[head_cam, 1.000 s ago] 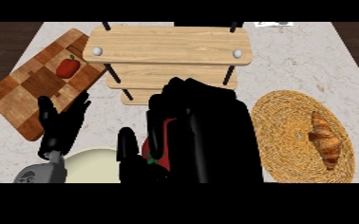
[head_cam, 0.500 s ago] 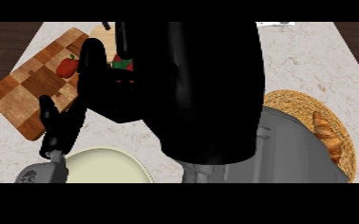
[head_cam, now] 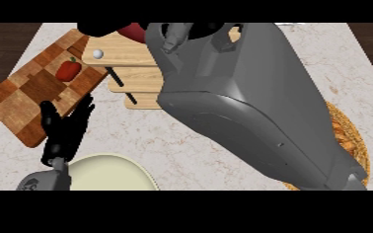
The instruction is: Pick the tomato from the placemat and place it in the tiered shelf
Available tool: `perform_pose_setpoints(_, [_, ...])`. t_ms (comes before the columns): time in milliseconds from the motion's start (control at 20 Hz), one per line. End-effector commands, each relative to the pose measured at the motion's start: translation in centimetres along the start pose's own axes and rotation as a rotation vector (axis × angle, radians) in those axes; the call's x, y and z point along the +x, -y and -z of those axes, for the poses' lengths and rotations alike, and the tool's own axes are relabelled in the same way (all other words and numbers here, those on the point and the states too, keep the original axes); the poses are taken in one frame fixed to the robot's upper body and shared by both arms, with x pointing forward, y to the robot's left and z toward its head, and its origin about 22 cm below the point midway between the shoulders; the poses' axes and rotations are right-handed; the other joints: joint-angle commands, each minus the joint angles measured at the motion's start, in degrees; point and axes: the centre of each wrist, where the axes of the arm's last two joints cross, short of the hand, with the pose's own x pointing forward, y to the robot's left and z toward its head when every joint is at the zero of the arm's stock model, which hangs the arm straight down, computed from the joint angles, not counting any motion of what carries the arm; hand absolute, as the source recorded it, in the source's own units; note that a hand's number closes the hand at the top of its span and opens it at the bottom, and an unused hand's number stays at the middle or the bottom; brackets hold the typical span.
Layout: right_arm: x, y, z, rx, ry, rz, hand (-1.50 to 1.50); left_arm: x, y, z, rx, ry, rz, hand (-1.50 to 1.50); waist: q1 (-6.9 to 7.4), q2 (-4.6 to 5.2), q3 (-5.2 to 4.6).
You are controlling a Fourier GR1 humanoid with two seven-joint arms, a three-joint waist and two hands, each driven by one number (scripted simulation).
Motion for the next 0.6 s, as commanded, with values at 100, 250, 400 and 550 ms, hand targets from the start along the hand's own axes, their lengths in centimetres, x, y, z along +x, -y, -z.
perform_pose_setpoints(100, [-1.7, -1.5, 3.2, 0.018, -0.124, -0.042, 1.50, 0.2, -0.8, -0.4, -0.002, -0.025, -0.004, 0.00, -0.28, 0.18, -0.16])
perform_pose_setpoints(250, [-0.6, -2.1, 4.1, 0.004, -0.119, -0.035, 1.50, -0.3, -0.2, 0.3, -0.011, -0.016, -0.025, 0.00, -0.08, 0.33, -0.21])
perform_pose_setpoints(400, [-2.3, -3.6, 5.3, -0.015, -0.111, -0.051, 1.50, -1.0, -1.1, -0.1, -0.026, -0.020, -0.024, 0.00, -0.12, 0.36, -0.20])
perform_pose_setpoints(550, [-1.5, -3.1, 5.2, -0.010, -0.106, -0.061, 1.50, -1.8, -1.5, -0.7, -0.008, -0.025, -0.024, 0.00, -0.20, 0.22, -0.18])
